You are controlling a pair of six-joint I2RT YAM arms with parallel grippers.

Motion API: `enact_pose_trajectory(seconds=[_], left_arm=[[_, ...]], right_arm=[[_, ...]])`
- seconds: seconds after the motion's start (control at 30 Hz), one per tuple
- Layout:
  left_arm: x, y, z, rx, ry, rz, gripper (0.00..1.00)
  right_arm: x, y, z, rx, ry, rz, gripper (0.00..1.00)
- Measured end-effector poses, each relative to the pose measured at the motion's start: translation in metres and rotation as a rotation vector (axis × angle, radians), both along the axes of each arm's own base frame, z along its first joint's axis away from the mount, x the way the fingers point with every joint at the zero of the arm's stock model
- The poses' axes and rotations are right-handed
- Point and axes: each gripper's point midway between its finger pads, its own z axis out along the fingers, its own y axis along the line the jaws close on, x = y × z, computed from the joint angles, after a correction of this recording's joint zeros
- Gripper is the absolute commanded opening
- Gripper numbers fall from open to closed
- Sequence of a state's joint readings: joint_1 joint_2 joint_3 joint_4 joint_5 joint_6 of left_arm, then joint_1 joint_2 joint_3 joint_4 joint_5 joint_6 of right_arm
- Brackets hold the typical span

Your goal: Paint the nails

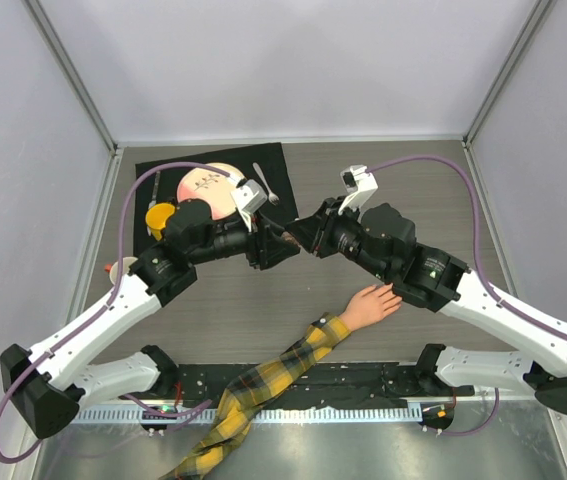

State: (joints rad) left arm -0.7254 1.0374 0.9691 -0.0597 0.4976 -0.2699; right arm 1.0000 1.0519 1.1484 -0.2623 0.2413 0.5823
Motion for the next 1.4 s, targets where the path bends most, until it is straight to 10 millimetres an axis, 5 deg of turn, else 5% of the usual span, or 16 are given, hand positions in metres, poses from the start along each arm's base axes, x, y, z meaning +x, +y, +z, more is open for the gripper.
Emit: enact_pose_trajectory(seconds=[0.33, 0.4, 0.43, 0.57, 0.8, 0.97, 1.4], left_arm=[[-0.003, -0.002, -0.001, -0.003, 0.014, -0.018, 0.07], [-0.003, -0.002, -0.001, -0.003, 0.014, -0.018, 0.0], [-0.003, -0.002, -0.001, -0.002, 0.015, -0.018, 0.0], [0.001, 0.0, -0.006, 0.015, 0.018, 0.007, 0.0], [0.014, 0.007, -0.021, 0.08, 0.013, 0.079, 0.0], [0.018, 0.01, -0.025, 0.101, 0.011, 0.102, 0.0], [0.019, 0.011, -0.025, 0.104, -0.006, 0.106, 0.0]], right_arm=[[0.002, 0.003, 0.0, 0.001, 0.0, -0.014, 0.04], [0.001, 0.003, 0.0, 0.002, 0.002, -0.016, 0.21], [0.002, 0.003, -0.001, 0.003, 0.005, -0.019, 0.39], [0.003, -0.001, -0.005, -0.015, 0.036, -0.054, 0.61], [0.009, -0.019, -0.001, -0.053, 0.084, -0.155, 0.66], [0.016, -0.013, 0.008, -0.068, 0.1, -0.183, 0.66], [0.027, 0.008, -0.017, -0.148, 0.153, -0.182, 0.48]])
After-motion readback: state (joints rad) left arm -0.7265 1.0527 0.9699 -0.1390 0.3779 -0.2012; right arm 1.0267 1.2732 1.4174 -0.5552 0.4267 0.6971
